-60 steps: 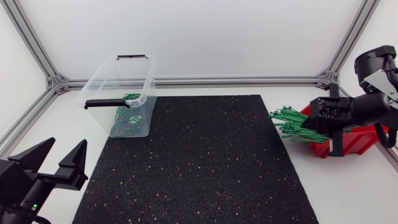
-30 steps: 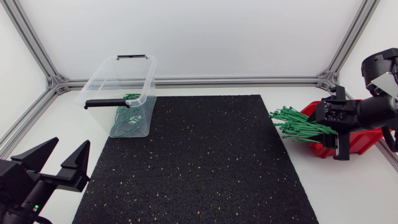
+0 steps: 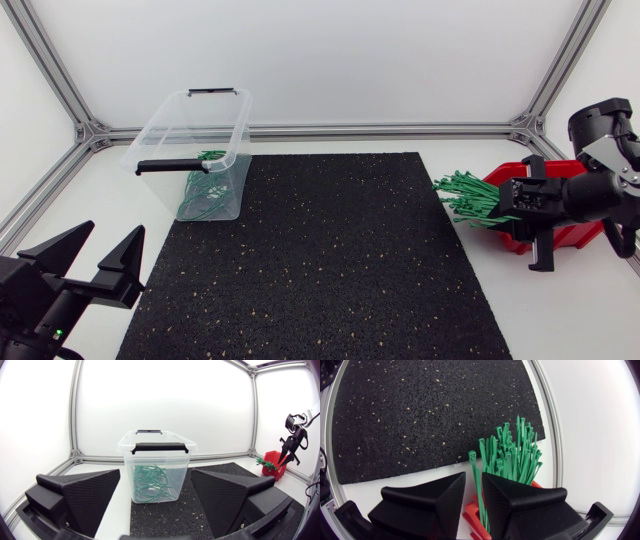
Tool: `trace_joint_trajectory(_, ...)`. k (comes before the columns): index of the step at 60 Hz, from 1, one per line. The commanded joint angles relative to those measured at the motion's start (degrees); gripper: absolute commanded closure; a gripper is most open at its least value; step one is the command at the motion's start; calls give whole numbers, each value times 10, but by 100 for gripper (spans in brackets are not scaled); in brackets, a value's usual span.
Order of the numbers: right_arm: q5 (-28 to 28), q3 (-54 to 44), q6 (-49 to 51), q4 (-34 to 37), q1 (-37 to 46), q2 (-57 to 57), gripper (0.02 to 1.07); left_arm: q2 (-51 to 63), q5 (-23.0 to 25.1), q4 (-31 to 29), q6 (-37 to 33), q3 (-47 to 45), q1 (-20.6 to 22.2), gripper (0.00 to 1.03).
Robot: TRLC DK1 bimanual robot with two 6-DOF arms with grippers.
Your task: Take a green cable tie from the red box, thread the tail through the head to close it, then place it in the transparent bin on the left.
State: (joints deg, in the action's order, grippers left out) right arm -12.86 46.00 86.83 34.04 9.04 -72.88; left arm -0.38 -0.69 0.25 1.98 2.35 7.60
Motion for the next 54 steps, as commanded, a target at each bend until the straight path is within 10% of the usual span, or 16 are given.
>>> trace_joint_trajectory(1, -1, -26, 12, -11, -8, -10, 86, -1, 2, -12, 16, -23, 5, 4)
trace_joint_trajectory(54, 7, -48, 9, -100, -15, -55, 76, -1, 2, -12, 21, -23, 5, 4)
